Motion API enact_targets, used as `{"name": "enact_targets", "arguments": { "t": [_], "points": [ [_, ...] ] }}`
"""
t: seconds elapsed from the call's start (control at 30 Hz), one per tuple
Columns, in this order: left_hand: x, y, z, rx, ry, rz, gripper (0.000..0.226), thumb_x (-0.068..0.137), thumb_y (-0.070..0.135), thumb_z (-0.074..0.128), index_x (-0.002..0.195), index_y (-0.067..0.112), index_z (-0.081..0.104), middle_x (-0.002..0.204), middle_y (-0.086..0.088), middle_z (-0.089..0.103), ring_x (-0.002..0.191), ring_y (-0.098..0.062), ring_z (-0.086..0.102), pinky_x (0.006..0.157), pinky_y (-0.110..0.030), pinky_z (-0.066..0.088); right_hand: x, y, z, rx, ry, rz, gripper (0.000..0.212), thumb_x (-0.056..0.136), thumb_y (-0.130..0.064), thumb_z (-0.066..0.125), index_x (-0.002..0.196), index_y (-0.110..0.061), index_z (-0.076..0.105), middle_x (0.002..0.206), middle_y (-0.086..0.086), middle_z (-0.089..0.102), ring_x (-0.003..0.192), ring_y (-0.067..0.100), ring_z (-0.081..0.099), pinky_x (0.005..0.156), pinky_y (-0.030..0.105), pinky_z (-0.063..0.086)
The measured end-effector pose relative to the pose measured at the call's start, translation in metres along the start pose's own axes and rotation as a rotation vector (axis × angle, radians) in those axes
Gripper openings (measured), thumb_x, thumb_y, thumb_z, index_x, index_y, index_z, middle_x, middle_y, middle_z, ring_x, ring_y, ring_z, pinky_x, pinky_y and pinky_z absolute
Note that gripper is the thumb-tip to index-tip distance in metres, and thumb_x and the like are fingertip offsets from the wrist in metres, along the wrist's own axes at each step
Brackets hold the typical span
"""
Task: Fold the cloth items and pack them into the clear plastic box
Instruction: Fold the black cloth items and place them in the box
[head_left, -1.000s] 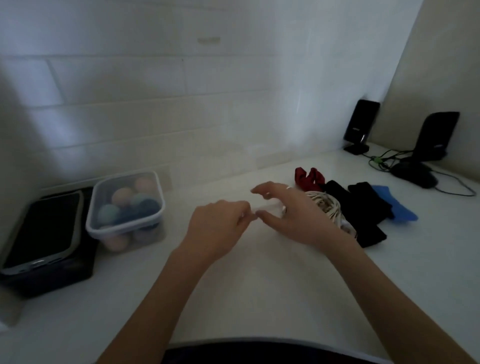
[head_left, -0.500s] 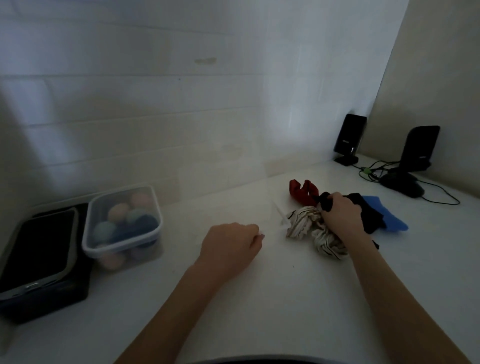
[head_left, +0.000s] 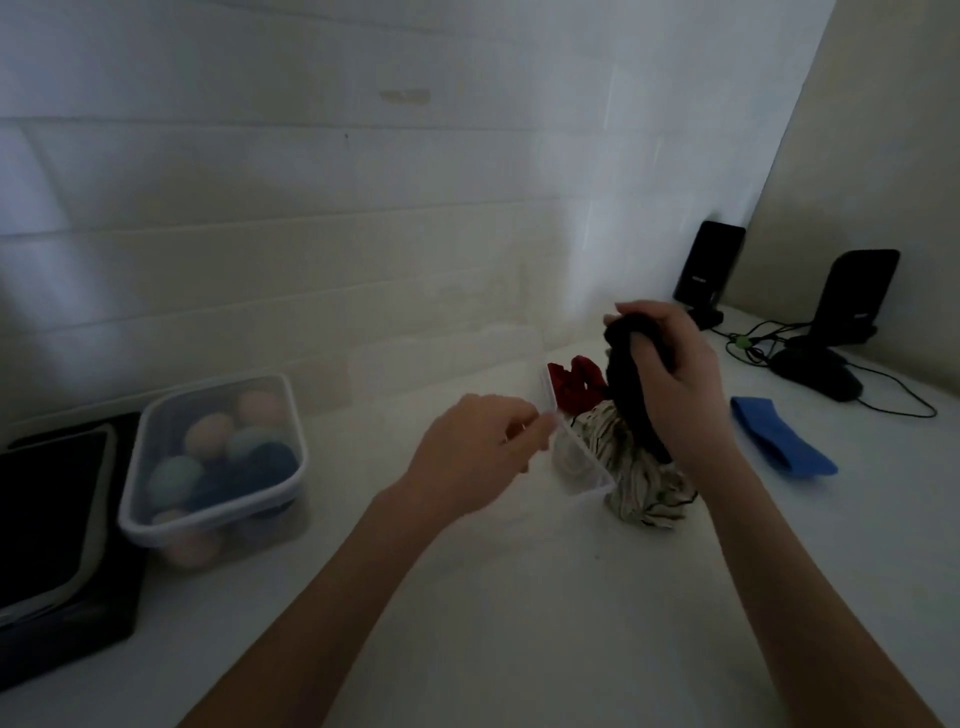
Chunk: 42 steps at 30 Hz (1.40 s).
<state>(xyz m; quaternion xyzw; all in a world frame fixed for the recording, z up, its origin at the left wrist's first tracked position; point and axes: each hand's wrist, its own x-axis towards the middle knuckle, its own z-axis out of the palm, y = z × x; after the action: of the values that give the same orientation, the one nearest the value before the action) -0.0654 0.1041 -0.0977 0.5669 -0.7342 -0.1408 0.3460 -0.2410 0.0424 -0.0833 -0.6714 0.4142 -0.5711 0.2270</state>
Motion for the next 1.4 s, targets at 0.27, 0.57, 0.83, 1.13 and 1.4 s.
{"name": "enact_targets", "arguments": {
  "t": [0.27, 0.57, 0.83, 1.13, 1.4],
  "points": [
    [0.01, -0.013, -0.01, -0.954, -0.093, -0.327, 0.032, 0.087, 0.019, 0.06, 0.118, 0.015, 0.056, 0.099, 0.002, 0.071, 0.093, -0.014, 0.069, 0.082, -0.028, 0.056, 0.013, -0.03, 0.068, 1.051, -0.449, 0.502, 0.034, 0.093, -0.014, 0.031, 0.109, -0.014, 0.061, 0.099, 0.005, 0.071, 0.073, 0.012, 0.063, 0.064, 0.022, 0.053],
    [0.006, -0.026, -0.014, -0.826, 0.255, -0.378, 0.016, 0.088, 0.011, 0.055, 0.085, 0.018, 0.069, 0.076, 0.001, 0.071, 0.069, -0.008, 0.067, 0.063, -0.021, 0.053, 0.005, -0.009, 0.089, 0.698, -0.474, 0.402, 0.026, 0.09, -0.008, 0.056, 0.115, -0.012, 0.059, 0.112, 0.004, 0.069, 0.104, 0.016, 0.066, 0.09, 0.028, 0.053],
    [0.006, -0.022, -0.016, -0.877, 0.132, -0.333, 0.017, 0.091, 0.012, 0.051, 0.088, 0.016, 0.067, 0.087, -0.01, 0.072, 0.083, -0.022, 0.071, 0.077, -0.031, 0.055, -0.002, -0.004, 0.085, 0.562, -0.415, 0.279, 0.018, 0.084, -0.009, 0.064, 0.094, -0.022, 0.069, 0.085, -0.006, 0.074, 0.083, 0.015, 0.068, 0.076, 0.031, 0.052],
    [0.003, -0.031, -0.018, -0.815, 0.21, -0.284, 0.014, 0.082, 0.008, 0.066, 0.095, 0.005, 0.067, 0.083, -0.012, 0.074, 0.076, -0.022, 0.073, 0.071, -0.03, 0.059, -0.007, -0.01, 0.08, 0.626, -0.439, 0.222, 0.02, 0.085, 0.0, 0.059, 0.1, -0.012, 0.065, 0.08, -0.009, 0.075, 0.076, 0.004, 0.068, 0.067, 0.017, 0.053],
    [-0.002, -0.026, -0.029, -0.333, 0.598, -0.211, 0.034, 0.078, 0.03, 0.069, 0.056, 0.013, 0.05, 0.048, -0.001, 0.055, 0.04, -0.006, 0.052, 0.044, -0.019, 0.041, -0.01, -0.025, 0.076, 0.62, -0.257, 0.151, 0.027, 0.082, 0.011, 0.059, 0.084, -0.017, 0.059, 0.056, -0.02, 0.066, 0.057, -0.007, 0.06, 0.057, 0.008, 0.045]
  ]
}}
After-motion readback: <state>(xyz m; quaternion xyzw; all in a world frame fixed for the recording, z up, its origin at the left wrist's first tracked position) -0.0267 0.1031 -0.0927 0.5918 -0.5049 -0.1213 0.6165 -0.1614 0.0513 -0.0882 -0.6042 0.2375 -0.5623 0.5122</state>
